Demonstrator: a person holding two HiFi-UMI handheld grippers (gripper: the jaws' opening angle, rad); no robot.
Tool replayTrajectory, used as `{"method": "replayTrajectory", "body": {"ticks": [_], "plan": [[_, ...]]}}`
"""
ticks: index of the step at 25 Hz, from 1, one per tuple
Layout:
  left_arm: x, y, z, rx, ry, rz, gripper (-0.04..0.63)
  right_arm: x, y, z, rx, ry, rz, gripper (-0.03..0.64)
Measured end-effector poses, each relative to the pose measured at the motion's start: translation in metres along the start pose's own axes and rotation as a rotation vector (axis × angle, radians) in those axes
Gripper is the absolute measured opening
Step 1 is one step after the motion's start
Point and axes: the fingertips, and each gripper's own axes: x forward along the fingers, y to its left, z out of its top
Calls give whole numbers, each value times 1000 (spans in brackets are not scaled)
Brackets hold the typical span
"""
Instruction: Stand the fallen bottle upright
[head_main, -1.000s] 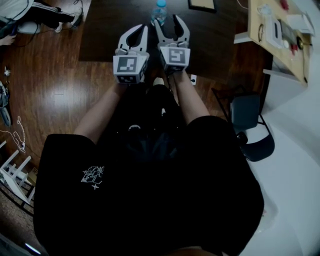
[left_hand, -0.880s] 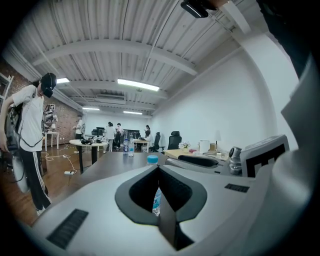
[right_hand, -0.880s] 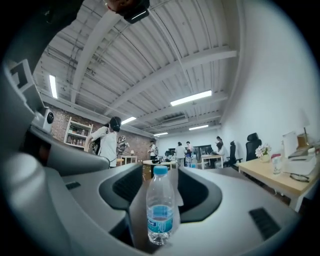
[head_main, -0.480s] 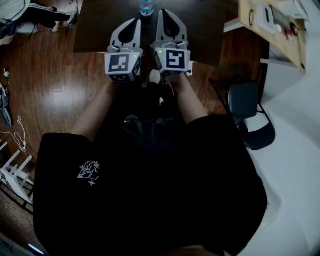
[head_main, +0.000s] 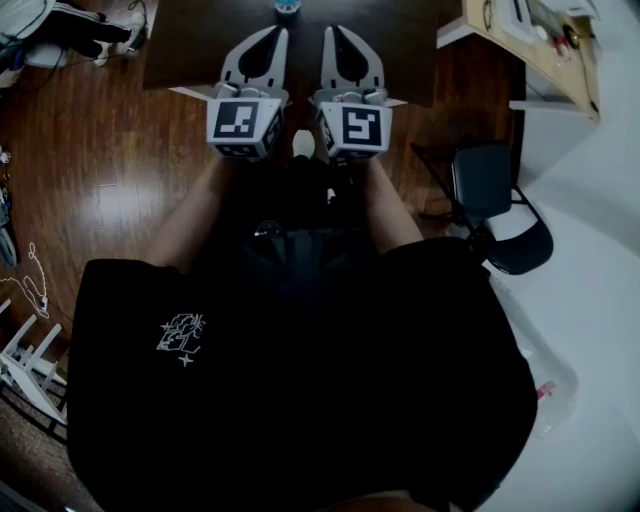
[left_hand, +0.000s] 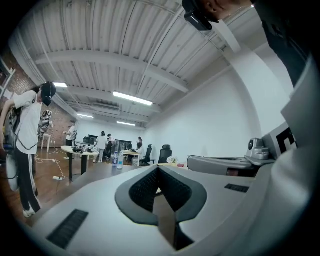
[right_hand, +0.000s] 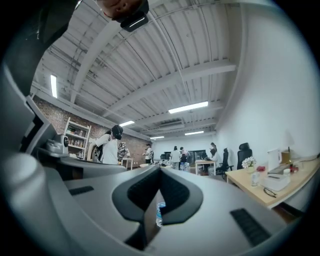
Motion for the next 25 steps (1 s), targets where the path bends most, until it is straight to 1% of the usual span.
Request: {"method": "replayTrajectory", "body": {"ticks": [3, 6, 8, 10, 13, 16, 20, 25], "plan": [[-26, -12, 10, 10, -38, -47, -2, -28, 17, 14, -23, -36, -13, 3], [-61, -16, 15, 16, -57, -91, -2, -55, 39, 19, -35, -41, -57, 3], [-91, -10, 11, 3, -47, -92, -2, -75, 60, 22, -34, -45, -79, 3], [-118, -6, 10, -5, -44, -91, -2, -95, 77, 30, -32, -71, -106, 3], [-158, -9, 7, -31, -46, -109, -2, -132, 97, 35, -24, -81, -155, 3], [-189, -15, 6, -50, -43, -132, -2, -164, 115, 39, -35, -73, -181, 3], [-215, -30, 7, -55, -41, -149, -2, -195, 124, 46, -49, -76, -204, 3], [-230, -59, 6, -44, -54, -175, -2, -226, 123, 51, -37, -77, -209, 5]]}}
